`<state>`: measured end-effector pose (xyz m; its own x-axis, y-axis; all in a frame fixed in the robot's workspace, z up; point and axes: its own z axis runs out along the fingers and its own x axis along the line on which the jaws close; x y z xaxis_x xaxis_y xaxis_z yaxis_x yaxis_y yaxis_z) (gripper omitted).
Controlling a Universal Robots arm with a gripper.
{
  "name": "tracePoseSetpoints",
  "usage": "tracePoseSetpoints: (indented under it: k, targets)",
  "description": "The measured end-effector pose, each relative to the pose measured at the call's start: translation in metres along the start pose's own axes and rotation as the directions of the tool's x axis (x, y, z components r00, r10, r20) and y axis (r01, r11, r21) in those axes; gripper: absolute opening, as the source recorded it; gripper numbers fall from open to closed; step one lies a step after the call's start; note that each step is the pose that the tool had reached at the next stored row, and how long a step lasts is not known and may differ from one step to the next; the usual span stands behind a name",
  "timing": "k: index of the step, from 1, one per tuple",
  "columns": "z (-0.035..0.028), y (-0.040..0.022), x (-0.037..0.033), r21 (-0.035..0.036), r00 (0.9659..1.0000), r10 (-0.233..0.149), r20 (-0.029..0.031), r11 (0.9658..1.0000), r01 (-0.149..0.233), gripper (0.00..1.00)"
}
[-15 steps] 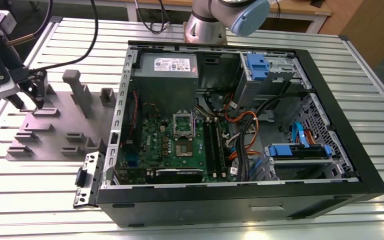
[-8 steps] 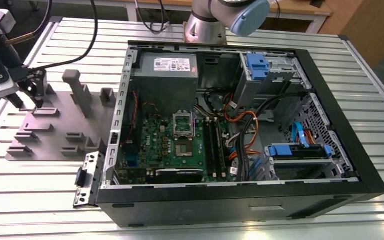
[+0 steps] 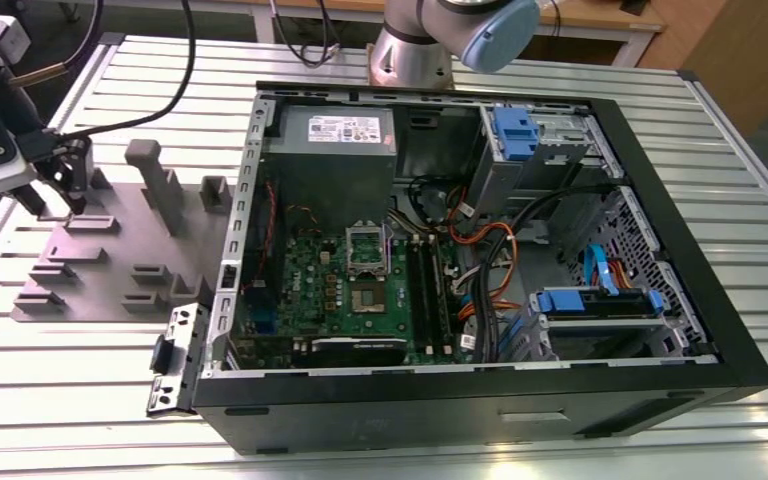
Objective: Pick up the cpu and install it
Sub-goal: 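Pick up the cpu and move it towards the insertion slot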
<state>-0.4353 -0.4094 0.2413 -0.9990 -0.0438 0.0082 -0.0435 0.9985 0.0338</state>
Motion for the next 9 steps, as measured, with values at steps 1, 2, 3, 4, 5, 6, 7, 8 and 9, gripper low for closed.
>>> tracePoseSetpoints:
  k: [1,2,3,4,5,6,7,8,9]
  targets:
    - [-0.0004,0.0000,0.0000,0.0001,1.0000,0.000,-0.0001,1.0000,0.000,0.47]
    - [-0.0007,0.0000,0.0000,0.0000,1.0000,0.000,-0.0001,1.0000,0.000,0.47]
    - [-0.0009,0.0000,0.0000,-0.0001,1.0000,0.000,0.0001,1.0000,0.000,0.47]
    - [-0.0012,0.0000,0.0000,-0.0001,1.0000,0.000,0.0001,1.0000,0.000,0.47]
    - [-0.0014,0.0000,0.0000,0.0000,1.0000,0.000,0.0001,1.0000,0.000,0.47]
    - [-0.0017,0.0000,0.0000,0.0000,1.0000,0.000,0.0000,1.0000,0.000,0.47]
    - [-0.0019,0.0001,0.0000,0.0000,1.0000,0.000,0.0000,1.0000,0.000,0.47]
    - [-0.0071,0.0004,0.0001,0.0000,1.0000,0.000,0.0000,1.0000,0.000,0.47]
    - [-0.0077,0.0004,0.0001,0.0000,1.0000,0.000,0.0000,1.0000,0.000,0.47]
